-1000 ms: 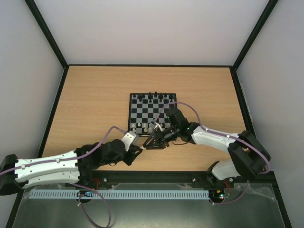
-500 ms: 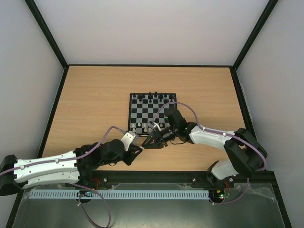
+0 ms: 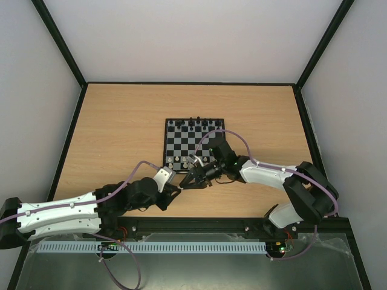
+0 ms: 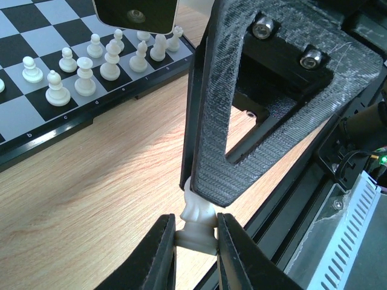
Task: Set up the chess pieces on the board
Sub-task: Place the chess piece on the chessboard.
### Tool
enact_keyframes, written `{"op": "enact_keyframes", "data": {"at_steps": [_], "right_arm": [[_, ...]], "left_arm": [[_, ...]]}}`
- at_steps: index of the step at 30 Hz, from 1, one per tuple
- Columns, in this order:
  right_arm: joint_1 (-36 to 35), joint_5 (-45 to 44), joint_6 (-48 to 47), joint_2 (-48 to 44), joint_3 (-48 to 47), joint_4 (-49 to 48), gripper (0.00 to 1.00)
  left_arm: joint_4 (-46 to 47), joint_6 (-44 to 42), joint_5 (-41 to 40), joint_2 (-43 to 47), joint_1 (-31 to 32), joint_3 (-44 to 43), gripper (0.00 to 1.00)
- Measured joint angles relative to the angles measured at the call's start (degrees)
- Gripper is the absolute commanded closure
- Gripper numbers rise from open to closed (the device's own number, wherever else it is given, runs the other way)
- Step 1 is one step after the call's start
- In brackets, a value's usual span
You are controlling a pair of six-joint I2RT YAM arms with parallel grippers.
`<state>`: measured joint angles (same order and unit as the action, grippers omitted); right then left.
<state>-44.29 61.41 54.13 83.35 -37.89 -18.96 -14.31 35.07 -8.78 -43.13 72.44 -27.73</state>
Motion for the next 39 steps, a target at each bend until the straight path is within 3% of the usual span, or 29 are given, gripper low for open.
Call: {"op": "enact_keyframes", "data": {"at_steps": [13, 19, 26, 29, 34, 37, 39], "right_arm": [[-0.11, -0.13, 0.59, 1.2, -0.61, -0.76, 0.88], [-0.15, -0.17, 0.83, 1.4, -0.85, -0.9, 0.93], [-0.35, -0.83, 0.04, 1.4, -1.25, -0.26, 0.96], [-0.35, -2.49, -2.23, 1.31, -2.38, 2.51, 0.96], [-0.35, -7.34, -7.93, -0.44, -4.37, 9.53, 0.97], [-0.35, -11.74, -12.02, -2.32, -5.55, 15.04, 0.96], [-0.37, -14.86, -14.69, -3.52, -6.56, 18.32, 0.96]], "left_arm": [[0.28, 0.0, -0.02, 0.24, 0.0, 0.42, 0.85], [0.22, 0.0, -0.26, 0.48, 0.02, 0.48, 0.78], [0.22, 0.37, -0.92, 0.72, 0.02, 0.52, 0.55], [-0.33, 0.52, -2.1, 1.55, 0.04, 0.52, 0.36], [-3.06, 2.73, -5.84, 4.04, 0.02, 0.13, 0.26], [-5.09, 4.02, -8.48, 4.42, 0.04, -1.36, 0.02], [-6.69, 5.29, -11.43, 4.42, 0.02, -2.73, 0.01]]}}
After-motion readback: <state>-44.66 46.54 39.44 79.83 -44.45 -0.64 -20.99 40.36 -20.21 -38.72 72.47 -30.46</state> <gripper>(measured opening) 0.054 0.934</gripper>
